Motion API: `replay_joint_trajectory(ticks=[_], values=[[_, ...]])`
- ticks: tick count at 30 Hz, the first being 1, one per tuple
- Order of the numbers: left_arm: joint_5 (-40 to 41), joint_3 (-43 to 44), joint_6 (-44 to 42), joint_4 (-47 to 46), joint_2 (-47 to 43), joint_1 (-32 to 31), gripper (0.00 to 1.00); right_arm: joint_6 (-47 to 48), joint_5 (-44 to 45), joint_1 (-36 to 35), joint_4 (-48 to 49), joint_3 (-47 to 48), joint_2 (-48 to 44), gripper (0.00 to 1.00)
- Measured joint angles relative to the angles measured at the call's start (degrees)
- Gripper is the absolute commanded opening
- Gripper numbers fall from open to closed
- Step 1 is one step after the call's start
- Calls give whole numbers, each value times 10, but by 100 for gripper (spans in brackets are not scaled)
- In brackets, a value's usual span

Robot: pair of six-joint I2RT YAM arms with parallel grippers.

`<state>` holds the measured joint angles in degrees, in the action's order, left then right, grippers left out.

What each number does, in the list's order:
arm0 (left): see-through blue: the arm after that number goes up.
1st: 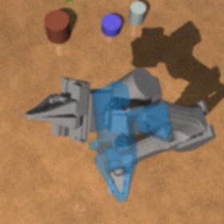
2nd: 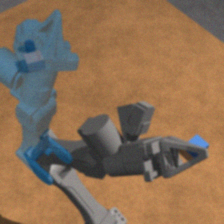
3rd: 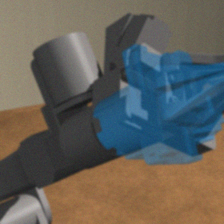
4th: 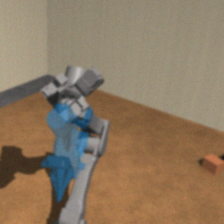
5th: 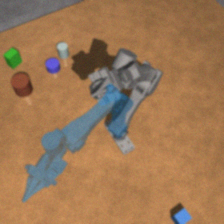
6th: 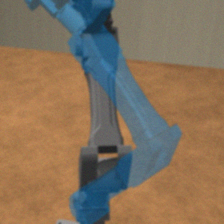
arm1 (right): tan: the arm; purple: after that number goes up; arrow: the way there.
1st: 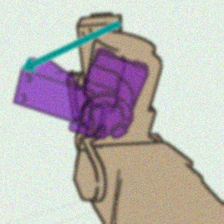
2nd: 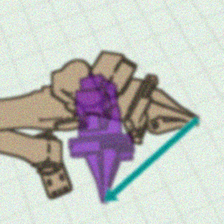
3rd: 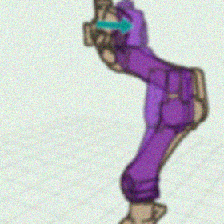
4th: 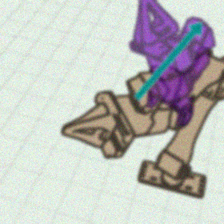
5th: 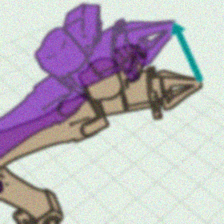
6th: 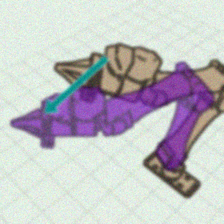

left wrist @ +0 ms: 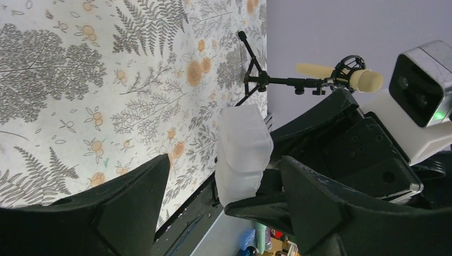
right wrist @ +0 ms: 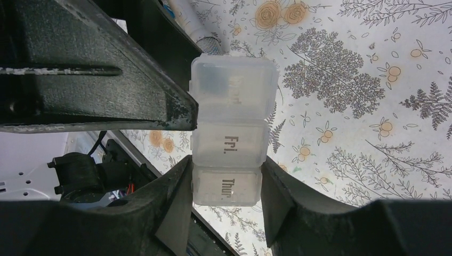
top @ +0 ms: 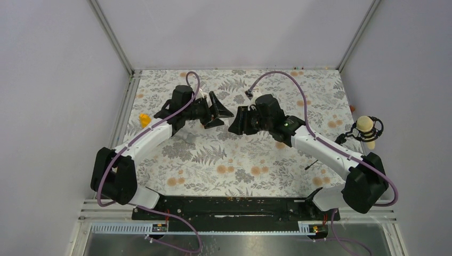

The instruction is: Sort the pills into containers

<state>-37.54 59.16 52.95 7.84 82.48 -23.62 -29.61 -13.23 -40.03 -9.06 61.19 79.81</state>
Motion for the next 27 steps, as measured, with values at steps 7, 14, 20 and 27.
replay_joint_trajectory(ticks=[7, 14, 20, 27], values=[[-3, 4, 26, -28, 17, -20, 52, 0, 0, 0, -1, 8, 0, 43], [-3, 4, 54, -36, 44, -34, 24, -5, 10, 0, -11, 15, 17, 43], [3, 8, 57, -26, 55, -37, 0, -19, 18, 0, -30, 28, 32, 74], [4, 30, 49, 2, 59, -39, 0, -19, 19, 0, -59, 42, 35, 82]])
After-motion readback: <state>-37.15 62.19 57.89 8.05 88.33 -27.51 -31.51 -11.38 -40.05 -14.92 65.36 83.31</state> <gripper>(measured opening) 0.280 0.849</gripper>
